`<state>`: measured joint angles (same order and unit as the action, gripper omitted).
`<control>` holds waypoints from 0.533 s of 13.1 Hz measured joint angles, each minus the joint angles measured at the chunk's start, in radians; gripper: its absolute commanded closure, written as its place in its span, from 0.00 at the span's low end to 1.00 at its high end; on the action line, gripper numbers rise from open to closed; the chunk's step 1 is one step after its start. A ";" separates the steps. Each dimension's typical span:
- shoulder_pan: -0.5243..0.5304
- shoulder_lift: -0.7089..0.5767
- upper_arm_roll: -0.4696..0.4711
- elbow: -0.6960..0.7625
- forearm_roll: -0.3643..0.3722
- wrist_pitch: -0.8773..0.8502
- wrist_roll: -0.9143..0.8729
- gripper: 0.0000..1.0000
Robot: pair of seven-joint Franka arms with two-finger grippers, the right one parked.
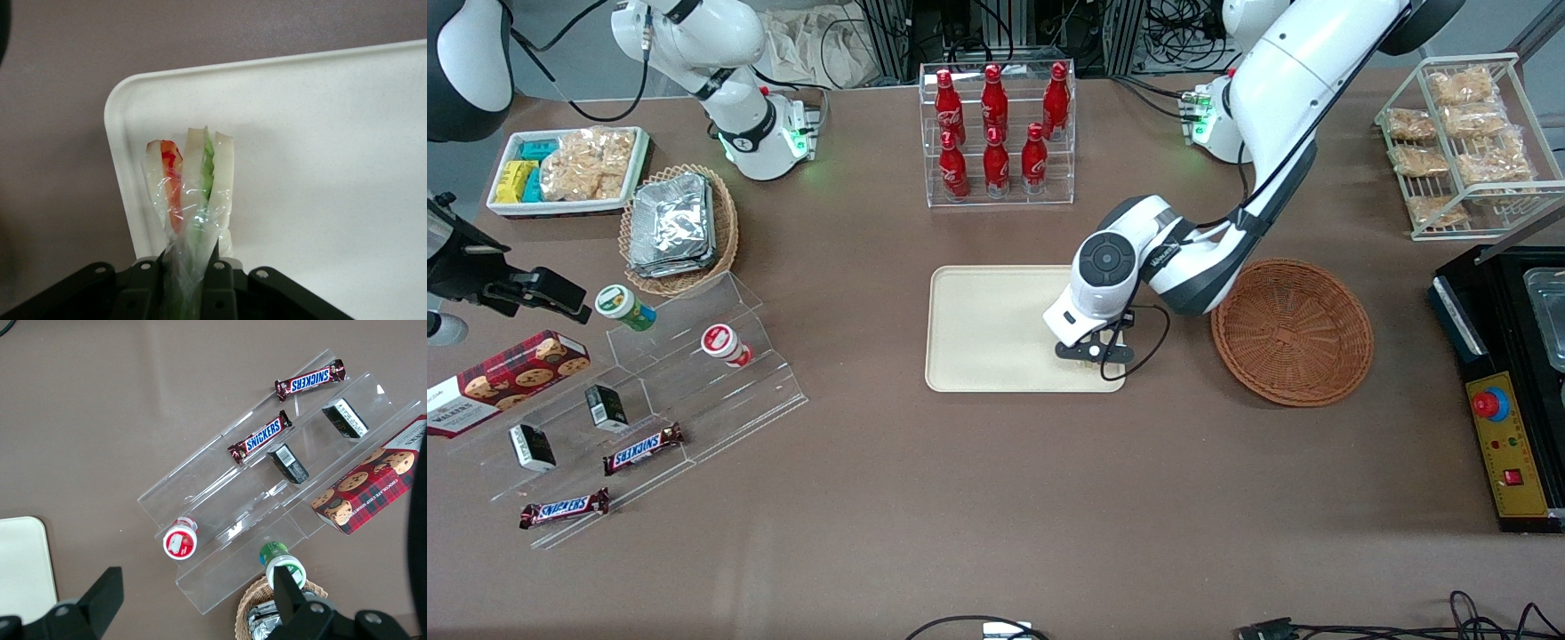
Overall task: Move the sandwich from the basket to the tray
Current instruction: 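Lower the sandwich onto the white tray and open the left gripper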
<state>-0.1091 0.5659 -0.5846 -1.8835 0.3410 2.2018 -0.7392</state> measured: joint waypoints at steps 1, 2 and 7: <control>0.000 0.001 0.000 0.000 0.001 0.002 0.000 0.45; 0.000 0.001 -0.001 0.001 0.001 0.003 0.001 0.15; 0.000 0.001 -0.001 0.005 0.002 0.003 0.001 0.00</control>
<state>-0.1093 0.5670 -0.5853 -1.8782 0.3430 2.2044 -0.7383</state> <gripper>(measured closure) 0.414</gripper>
